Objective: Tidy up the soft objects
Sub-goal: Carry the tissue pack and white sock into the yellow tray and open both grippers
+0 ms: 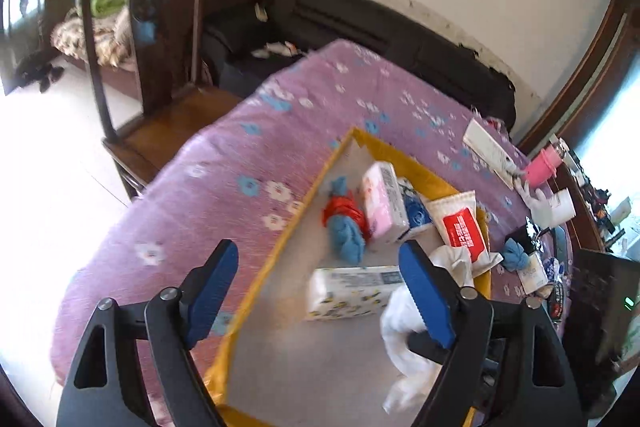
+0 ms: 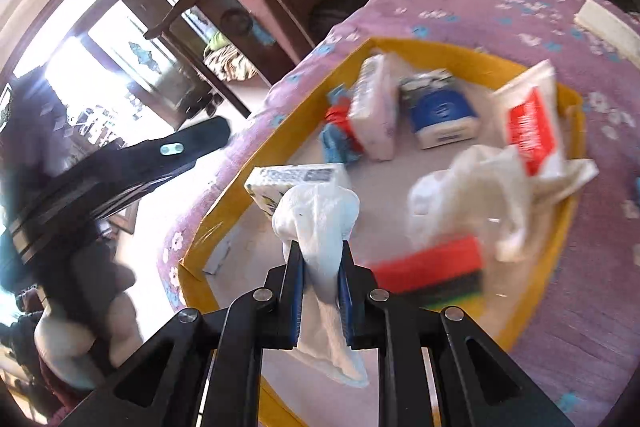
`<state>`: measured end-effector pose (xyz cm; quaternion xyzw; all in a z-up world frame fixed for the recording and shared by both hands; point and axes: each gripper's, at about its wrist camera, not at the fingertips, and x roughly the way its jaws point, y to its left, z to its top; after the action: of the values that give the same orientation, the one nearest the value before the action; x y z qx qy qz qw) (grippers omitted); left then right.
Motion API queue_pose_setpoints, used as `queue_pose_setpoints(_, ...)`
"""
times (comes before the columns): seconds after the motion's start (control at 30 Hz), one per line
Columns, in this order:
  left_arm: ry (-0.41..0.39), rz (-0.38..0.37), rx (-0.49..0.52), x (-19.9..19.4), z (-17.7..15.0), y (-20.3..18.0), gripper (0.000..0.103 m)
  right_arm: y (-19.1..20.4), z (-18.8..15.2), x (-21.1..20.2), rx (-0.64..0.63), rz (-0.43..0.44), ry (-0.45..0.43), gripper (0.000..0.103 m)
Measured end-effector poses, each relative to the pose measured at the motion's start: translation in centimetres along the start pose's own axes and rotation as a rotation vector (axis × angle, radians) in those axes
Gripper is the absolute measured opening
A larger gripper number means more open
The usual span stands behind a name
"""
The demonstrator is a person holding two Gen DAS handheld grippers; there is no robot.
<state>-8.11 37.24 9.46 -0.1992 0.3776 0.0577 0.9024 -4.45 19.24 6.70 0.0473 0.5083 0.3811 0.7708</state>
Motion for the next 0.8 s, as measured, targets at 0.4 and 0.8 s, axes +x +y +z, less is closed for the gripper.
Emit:
queue_pose_setpoints(0.4,-0.09,0.023,0.075,-3.4,-1.9,-2.1,0.084,-1.8,-2.6,-5.4,-0.024,-0.091,-0.113,0.066)
queue_pose_setpoints(0.8,0.013,-0.132,0.279,-0.8,-5.6,-13.3,0.086,-20.1,-12.3,-20.7,0.297,-0.472,-0.279,0.068)
